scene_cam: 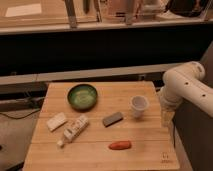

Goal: Drag the pepper across the table

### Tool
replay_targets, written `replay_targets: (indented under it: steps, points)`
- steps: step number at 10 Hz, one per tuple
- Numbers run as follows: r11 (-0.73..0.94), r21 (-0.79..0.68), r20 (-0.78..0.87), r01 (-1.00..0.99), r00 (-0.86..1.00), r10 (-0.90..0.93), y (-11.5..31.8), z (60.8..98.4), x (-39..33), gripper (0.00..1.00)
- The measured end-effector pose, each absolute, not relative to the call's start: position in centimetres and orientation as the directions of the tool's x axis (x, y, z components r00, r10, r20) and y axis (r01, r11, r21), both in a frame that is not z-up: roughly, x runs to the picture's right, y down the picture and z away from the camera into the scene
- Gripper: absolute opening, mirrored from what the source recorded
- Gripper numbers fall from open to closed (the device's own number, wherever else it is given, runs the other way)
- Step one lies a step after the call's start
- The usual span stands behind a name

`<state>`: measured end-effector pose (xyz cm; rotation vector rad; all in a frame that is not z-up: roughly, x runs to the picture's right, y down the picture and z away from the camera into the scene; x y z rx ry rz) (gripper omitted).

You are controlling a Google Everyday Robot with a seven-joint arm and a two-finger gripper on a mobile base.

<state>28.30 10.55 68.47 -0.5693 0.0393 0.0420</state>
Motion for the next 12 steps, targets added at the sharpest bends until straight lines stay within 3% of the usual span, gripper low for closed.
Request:
replay_targets:
  steps: [7, 10, 12]
  points:
    - [0.841, -0.538, -0.049, -0.051, 0.998, 0.029, 10.5, 68.5, 28.3, 0.91]
    - [0.839, -0.543, -0.041, -0.032, 0.999, 0.011, 11.3, 68.8, 27.6, 0.8]
    - [0.836, -0.549, -0.021, 0.006, 1.0, -0.02, 12.4, 69.9, 25.1, 0.8]
